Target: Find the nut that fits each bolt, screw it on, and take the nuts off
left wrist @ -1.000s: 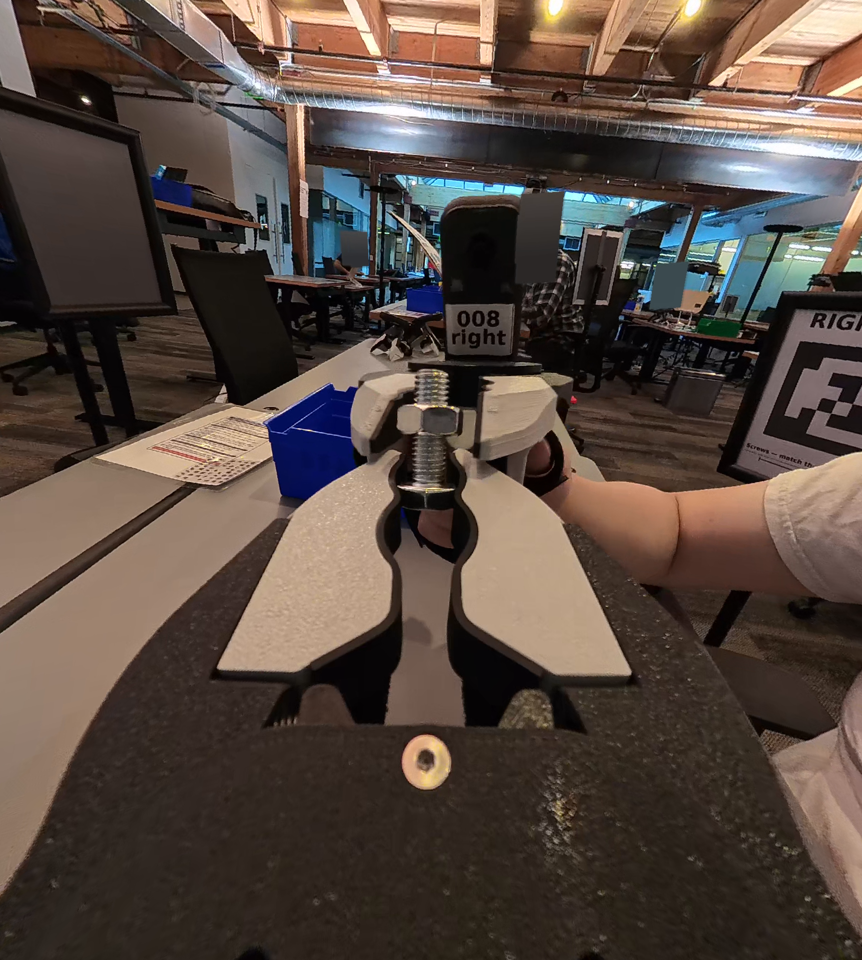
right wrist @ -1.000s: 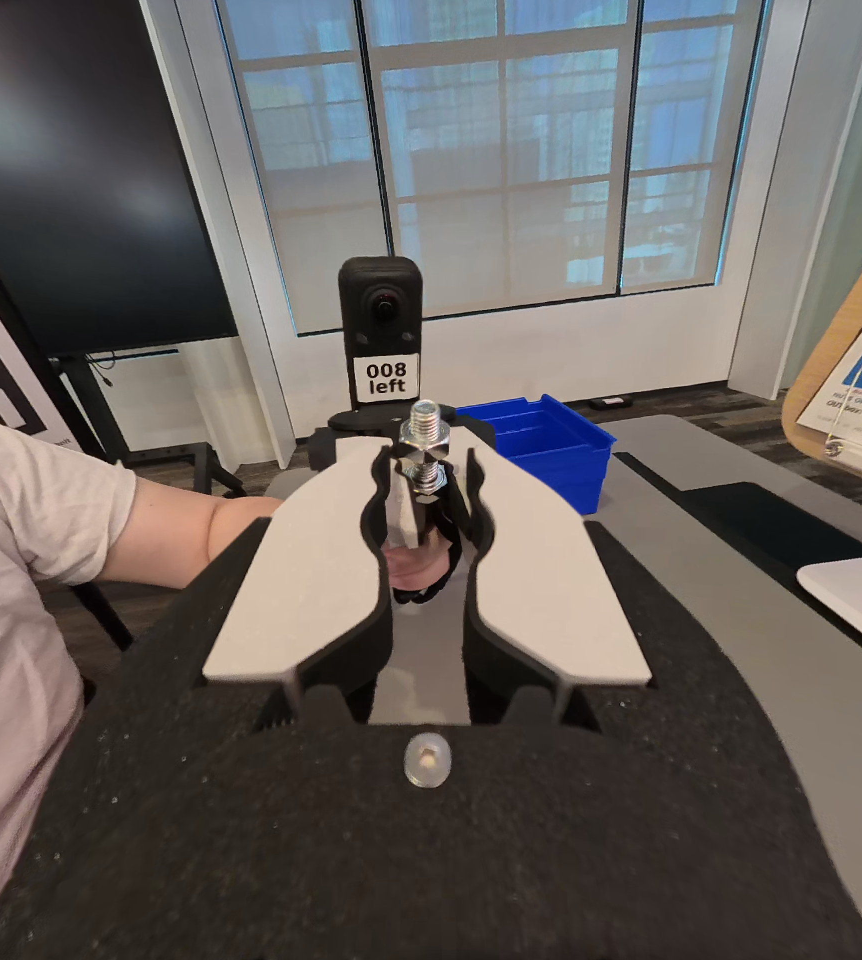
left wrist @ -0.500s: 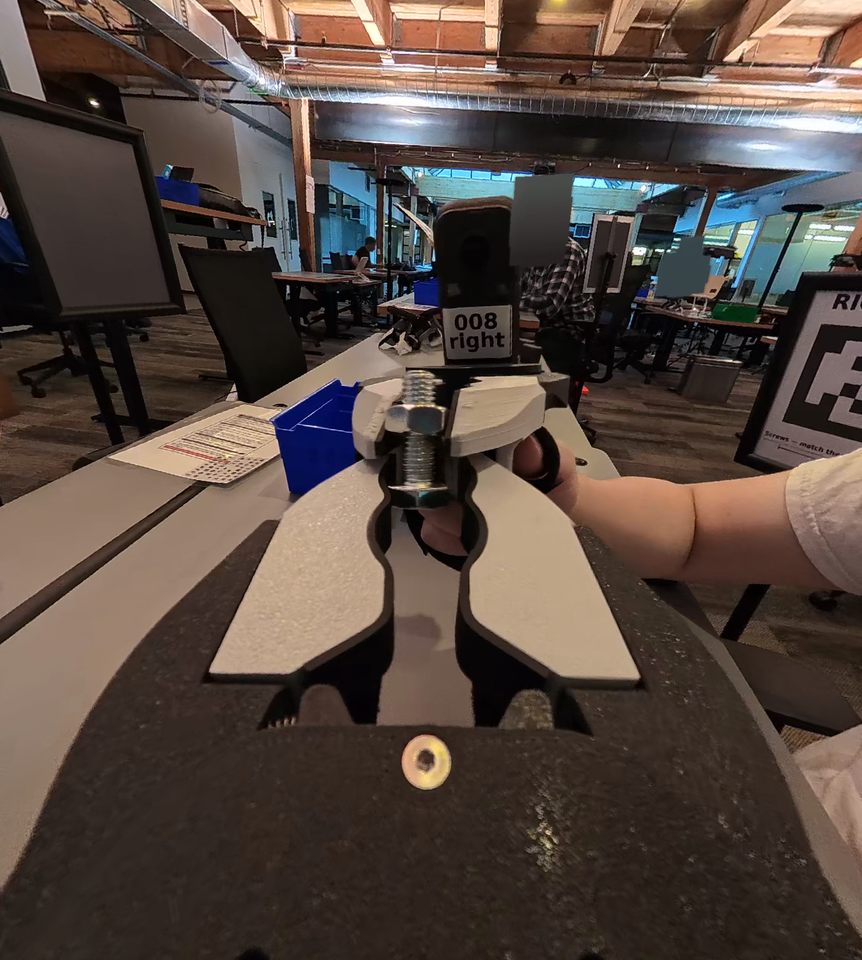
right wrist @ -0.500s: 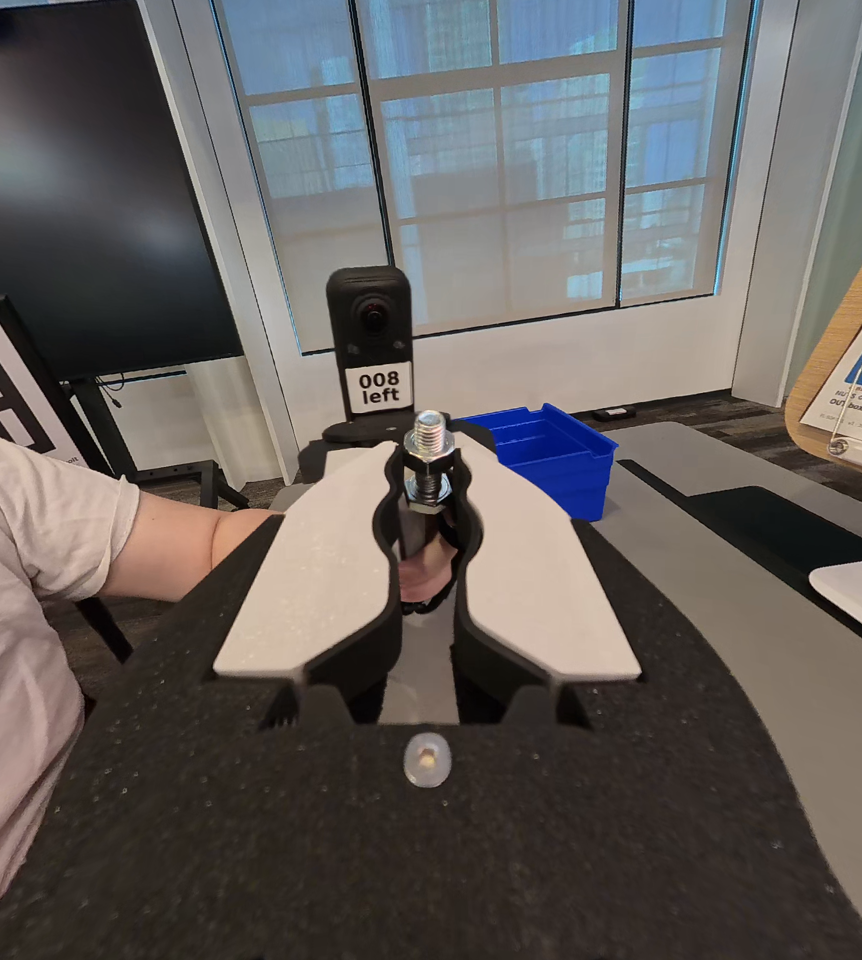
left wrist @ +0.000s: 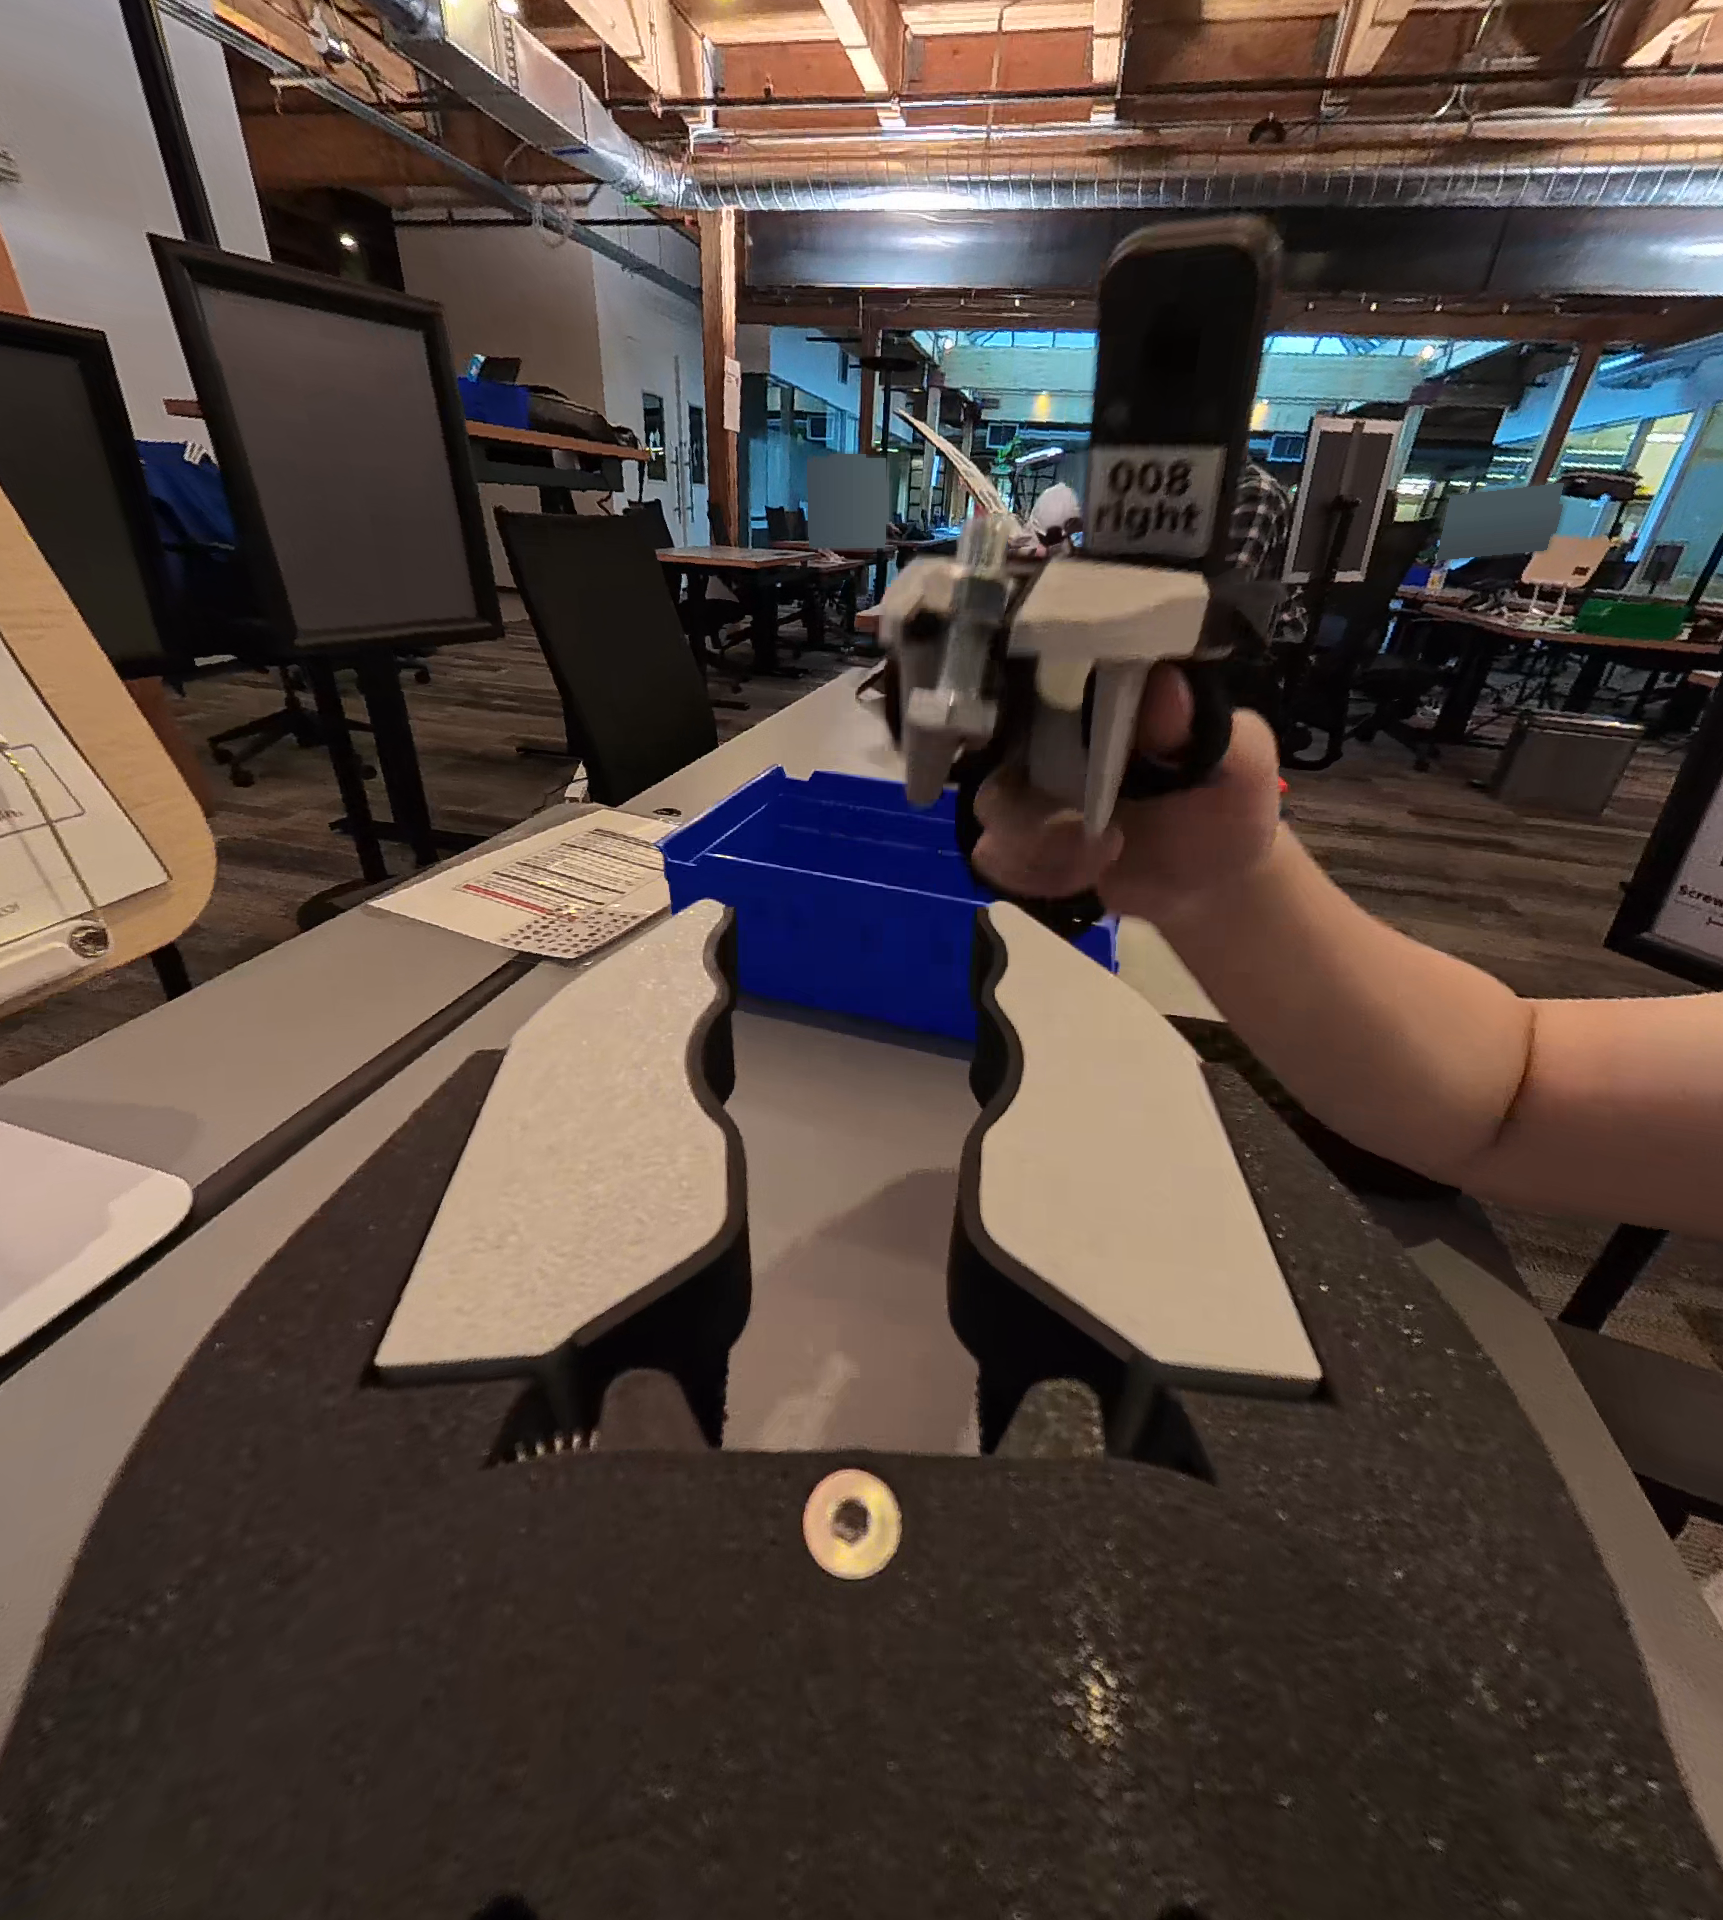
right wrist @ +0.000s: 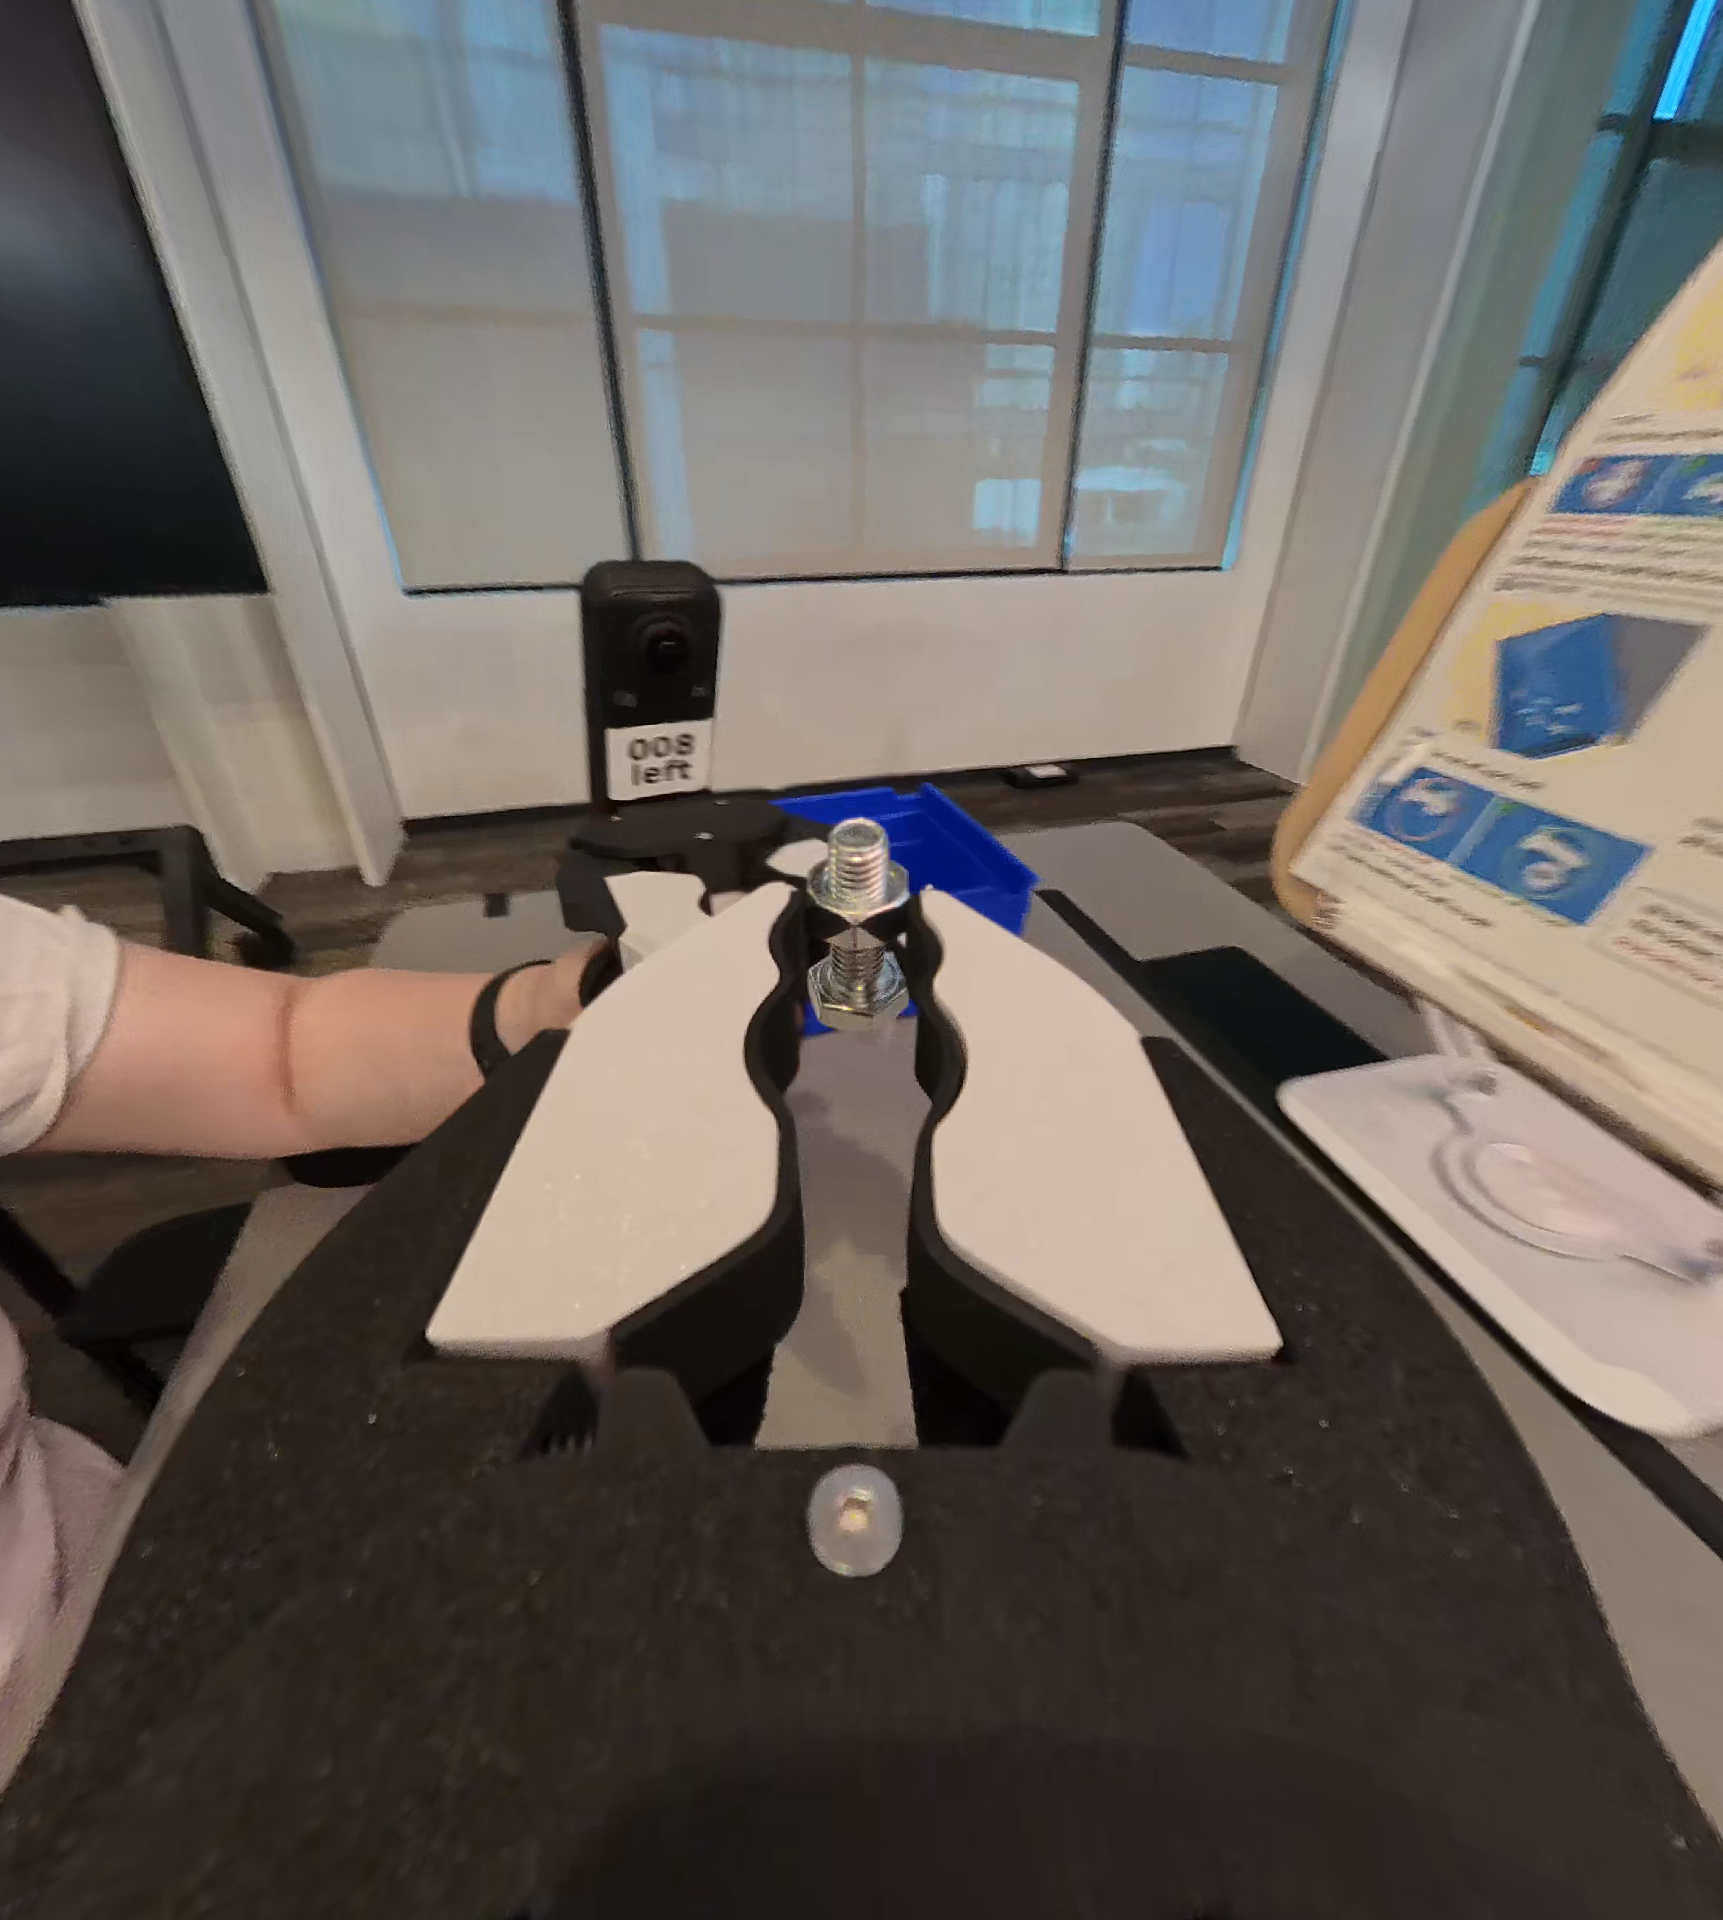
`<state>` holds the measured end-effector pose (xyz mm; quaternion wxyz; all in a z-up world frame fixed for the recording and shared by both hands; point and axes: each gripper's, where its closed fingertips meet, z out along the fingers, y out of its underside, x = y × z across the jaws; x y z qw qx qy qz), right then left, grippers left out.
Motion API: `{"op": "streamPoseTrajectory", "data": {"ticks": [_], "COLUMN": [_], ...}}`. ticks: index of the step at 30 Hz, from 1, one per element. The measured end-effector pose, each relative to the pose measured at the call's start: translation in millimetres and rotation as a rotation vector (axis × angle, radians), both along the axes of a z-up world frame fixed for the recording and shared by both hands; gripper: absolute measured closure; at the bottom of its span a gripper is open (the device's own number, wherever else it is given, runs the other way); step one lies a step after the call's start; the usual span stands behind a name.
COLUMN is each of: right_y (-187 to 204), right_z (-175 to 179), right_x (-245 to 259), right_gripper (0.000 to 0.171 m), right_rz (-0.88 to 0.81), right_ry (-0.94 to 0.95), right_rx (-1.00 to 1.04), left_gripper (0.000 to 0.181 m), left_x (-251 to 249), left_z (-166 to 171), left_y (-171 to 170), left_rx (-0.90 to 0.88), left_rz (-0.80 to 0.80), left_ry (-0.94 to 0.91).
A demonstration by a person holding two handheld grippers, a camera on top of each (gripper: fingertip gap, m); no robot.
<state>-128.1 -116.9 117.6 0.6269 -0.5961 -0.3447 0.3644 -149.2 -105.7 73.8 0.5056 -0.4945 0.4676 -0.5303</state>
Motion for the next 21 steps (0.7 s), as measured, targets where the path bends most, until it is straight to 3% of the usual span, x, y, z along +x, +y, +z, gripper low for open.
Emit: {"op": "streamPoseTrajectory", "data": {"ticks": [6,13,21], "right_y": [3,1,-17], "right_z": [18,13,-12], "right_x": [99,238,331], "right_gripper": [0.154,0.154,0.154], "right_rz": [-0.284,-0.584,-0.744], "right_ry": [-0.113,-0.169,-0.15], "right_rx": [-0.124,-0.294,-0.497], "left_gripper": [0.142,0.141,0.142], "left_x": [-4,-4,-3], "left_z": [-2,-8,-15], "left_y": [8,12,14], "left_rx": [0.029,0.024,0.024], "left_rz": [0.036,0.054,0.055], "left_ry": [0.085,0.141,0.19]}}
